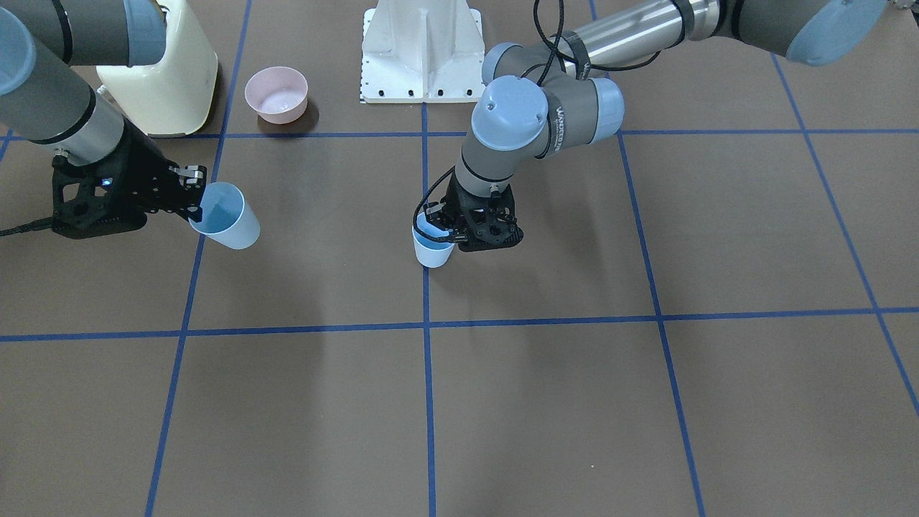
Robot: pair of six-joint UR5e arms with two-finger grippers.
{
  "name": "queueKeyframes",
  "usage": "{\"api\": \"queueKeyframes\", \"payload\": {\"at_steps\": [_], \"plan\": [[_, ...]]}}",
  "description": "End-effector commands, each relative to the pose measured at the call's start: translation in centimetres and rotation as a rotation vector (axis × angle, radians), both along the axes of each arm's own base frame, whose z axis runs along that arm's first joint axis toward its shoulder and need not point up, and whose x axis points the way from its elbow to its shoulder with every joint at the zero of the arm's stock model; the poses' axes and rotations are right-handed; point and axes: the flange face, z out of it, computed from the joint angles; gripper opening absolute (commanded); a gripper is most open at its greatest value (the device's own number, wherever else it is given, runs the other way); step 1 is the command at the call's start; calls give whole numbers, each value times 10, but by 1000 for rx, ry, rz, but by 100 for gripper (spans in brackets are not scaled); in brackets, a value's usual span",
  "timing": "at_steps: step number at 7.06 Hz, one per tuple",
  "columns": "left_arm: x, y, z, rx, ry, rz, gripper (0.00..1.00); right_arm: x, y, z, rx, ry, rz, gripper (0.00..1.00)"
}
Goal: Stack blue cups with both arms
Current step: 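Carry the left gripper's cup toward centre while the right gripper lifts its cup, then set down and release the left cup while the right gripper carries its cup over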
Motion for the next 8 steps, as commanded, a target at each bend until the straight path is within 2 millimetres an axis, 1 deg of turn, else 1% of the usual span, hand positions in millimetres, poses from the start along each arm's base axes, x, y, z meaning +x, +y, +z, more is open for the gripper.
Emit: {"api": "queueKeyframes", "payload": {"at_steps": [1,4,5,6,7,8], "plan": [[3,2,-3,5,5,6,0,-8,2,-5,1,3,1,0],[8,7,-5,16,14,18,0,-9,2,-6,5,2,-1,0],[8,7,-4,27,28,20,21,-13,3,-10,7,-2,-7,0],[8,7,-4,32,35,20,37,-19,3,-19,8,-9,-7,0],[8,7,-4,33,35,21,50,-28,5,-31,0,-21,-3,0],[7,8,-7,39,40,22,57,-31,4,-42,3,-32,2,0]]}}
